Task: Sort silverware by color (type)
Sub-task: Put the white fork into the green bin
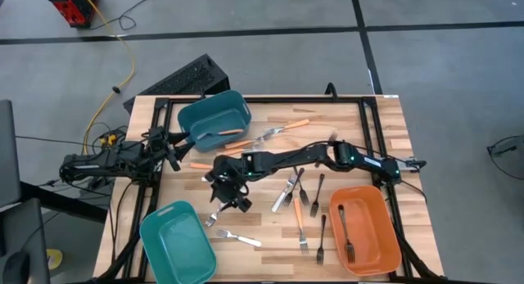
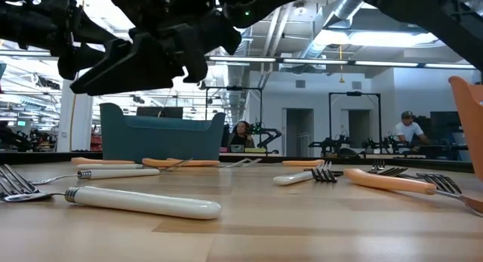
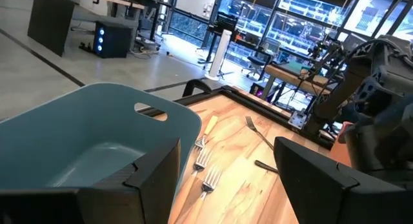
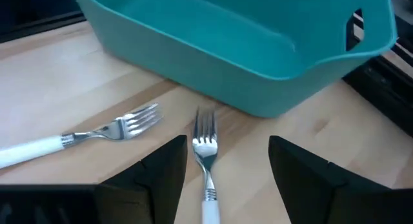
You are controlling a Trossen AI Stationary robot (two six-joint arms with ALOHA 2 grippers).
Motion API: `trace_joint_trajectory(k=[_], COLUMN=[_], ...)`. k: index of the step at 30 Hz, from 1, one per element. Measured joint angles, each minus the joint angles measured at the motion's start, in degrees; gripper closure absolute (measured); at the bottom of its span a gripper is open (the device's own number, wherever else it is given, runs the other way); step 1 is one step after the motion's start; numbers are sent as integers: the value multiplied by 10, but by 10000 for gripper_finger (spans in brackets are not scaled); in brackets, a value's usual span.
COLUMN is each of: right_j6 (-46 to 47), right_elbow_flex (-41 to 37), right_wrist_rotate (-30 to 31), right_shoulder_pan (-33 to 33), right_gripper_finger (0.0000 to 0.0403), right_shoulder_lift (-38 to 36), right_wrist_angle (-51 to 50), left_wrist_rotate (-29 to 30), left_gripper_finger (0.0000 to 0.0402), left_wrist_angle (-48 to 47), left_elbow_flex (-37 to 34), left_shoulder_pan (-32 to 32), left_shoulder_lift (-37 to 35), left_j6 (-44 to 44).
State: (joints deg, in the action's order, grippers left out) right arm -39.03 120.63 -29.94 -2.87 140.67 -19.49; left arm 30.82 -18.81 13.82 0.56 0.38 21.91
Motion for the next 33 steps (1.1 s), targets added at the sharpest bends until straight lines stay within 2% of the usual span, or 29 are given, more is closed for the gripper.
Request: trace_joint_trajectory(k=[9,20,26,33], right_j6=[46,22,15,32], right_elbow_flex=[-2,1,1,0], right_wrist_rotate=[17,20,54,60], right_shoulder_pan=[5,21,11,10], right_gripper_finger=[159,159,159,159], right_shoulder_lift=[44,46,66,67], right_wrist_angle=[16,-2,-14,-22], left_wrist_rotate=[-4,-4,-4,-4], left_gripper_finger=[167,167,167,167], left_wrist_angle=[-8,-16,-19,-24], left_elbow_flex=[0,0,0,0], left_shoulder_pan=[0,0,0,0], left_shoulder_lift=[0,0,0,0], left_j6=[-4,-6,-7,-7])
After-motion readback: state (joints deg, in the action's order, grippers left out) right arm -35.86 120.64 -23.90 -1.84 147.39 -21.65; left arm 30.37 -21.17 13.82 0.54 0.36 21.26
